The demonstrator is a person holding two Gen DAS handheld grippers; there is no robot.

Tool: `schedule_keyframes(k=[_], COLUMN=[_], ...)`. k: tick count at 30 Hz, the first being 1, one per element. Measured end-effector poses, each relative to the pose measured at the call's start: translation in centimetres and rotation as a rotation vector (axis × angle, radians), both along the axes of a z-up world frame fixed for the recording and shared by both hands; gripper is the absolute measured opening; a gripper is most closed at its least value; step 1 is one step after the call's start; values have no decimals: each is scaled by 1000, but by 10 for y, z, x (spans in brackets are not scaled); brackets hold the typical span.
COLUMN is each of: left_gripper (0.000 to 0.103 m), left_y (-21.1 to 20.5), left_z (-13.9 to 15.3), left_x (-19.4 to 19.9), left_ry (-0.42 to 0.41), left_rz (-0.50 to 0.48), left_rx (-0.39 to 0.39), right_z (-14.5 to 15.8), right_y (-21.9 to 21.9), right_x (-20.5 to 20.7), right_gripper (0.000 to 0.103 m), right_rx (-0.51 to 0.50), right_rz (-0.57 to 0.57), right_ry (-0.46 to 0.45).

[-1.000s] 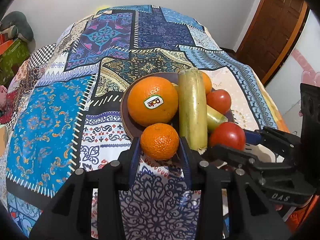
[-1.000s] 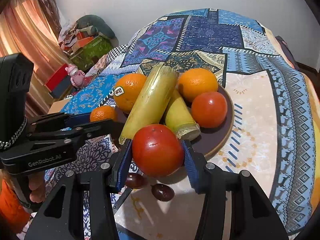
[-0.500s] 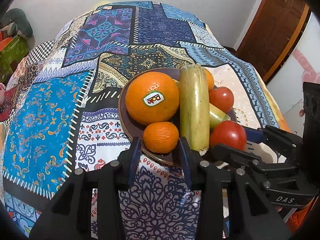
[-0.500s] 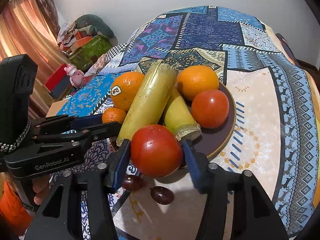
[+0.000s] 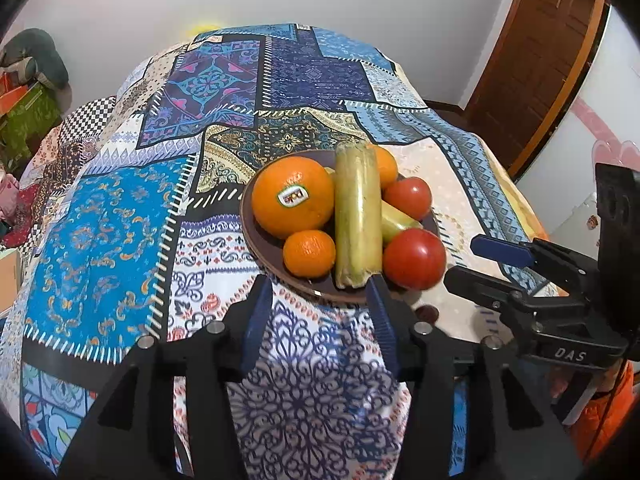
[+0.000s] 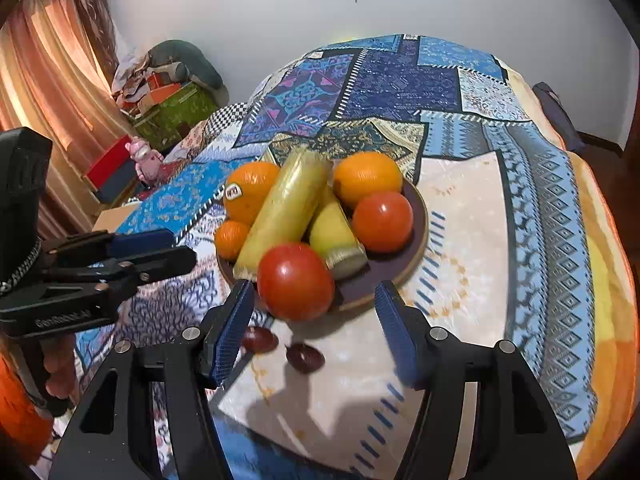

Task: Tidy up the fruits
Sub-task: 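Grasp the loose mandarin with the left gripper and set it on the plate, then grasp a dark red date with the left gripper and lower it onto the plate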

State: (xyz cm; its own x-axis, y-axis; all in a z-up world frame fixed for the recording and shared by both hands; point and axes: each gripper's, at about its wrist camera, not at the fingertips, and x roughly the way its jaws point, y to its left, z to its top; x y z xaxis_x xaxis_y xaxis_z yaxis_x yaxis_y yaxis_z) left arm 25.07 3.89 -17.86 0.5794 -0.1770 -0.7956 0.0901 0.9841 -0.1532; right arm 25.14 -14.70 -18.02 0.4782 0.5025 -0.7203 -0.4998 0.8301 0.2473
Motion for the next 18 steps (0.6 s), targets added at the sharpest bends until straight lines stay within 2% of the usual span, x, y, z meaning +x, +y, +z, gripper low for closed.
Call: schedule_keyframes(k=[10, 18], left_gripper=[49, 48], left_y=[-12, -22], left_z=[-24, -36], left_x=[-14, -15], left_ry=[78, 92], left_rz=[-40, -69], left_rx=[-18, -14], right_z=[-31, -38], right_y=[2, 13], right_x=[-11, -8], right_gripper=[58, 41], right_rx=[-38, -65], right_rz=[31, 72], right_ry=[68, 54])
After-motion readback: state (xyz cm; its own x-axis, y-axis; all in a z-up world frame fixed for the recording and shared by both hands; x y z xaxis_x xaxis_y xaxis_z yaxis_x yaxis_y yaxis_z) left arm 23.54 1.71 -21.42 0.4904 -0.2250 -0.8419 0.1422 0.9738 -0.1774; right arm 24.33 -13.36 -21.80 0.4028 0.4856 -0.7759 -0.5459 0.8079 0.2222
